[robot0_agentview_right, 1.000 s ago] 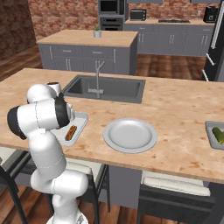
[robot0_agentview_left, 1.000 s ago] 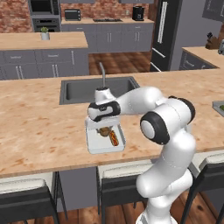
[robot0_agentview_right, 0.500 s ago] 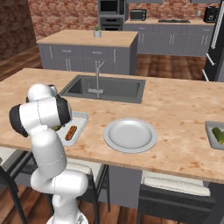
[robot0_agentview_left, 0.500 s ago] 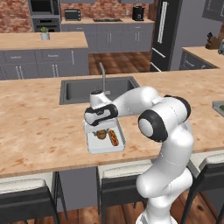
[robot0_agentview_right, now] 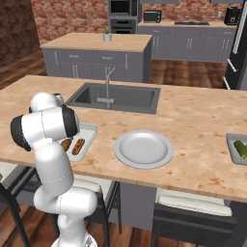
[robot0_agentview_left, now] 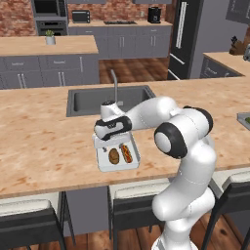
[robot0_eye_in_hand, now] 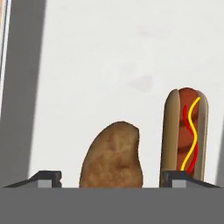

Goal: Place one cooked food and one vegetable from the large plate to each tupperware container.

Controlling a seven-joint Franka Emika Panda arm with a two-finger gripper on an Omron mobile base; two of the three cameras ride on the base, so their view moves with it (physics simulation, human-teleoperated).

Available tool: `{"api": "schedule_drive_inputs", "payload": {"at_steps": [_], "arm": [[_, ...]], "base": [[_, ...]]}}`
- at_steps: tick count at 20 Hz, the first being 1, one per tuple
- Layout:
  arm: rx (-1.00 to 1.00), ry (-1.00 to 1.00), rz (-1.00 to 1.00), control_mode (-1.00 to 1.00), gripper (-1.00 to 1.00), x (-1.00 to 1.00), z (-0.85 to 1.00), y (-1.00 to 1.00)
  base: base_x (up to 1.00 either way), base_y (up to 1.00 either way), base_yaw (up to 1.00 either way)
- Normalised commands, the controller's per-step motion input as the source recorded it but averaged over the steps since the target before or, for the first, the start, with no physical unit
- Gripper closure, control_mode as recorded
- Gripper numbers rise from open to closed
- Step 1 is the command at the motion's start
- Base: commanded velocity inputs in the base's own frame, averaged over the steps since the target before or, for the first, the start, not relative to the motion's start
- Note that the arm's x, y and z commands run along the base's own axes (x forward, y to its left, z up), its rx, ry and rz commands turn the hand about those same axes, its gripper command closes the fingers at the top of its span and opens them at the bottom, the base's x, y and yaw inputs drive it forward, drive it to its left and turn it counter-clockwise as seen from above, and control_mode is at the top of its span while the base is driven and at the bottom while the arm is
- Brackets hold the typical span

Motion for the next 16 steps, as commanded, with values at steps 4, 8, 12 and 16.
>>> {"api": "schedule_drive_inputs", "payload": {"at_steps": [4,8,12,16], "arm": [[0.0,0.0,0.0,-1.0,-1.0,0.0,0.0,0.0],[0.0,-0.02,0.0,-1.0,-1.0,-0.25,0.31,-0.03],[0.0,-0.09,0.0,-1.0,-1.0,-0.5,0.56,-0.56],[0.0,-0.16,0.0,-1.0,-1.0,-0.68,0.71,-0.91]], "base": [[0.0,0.0,0.0],[0.0,0.0,0.0],[0.0,0.0,0.0],[0.0,0.0,0.0]]}}
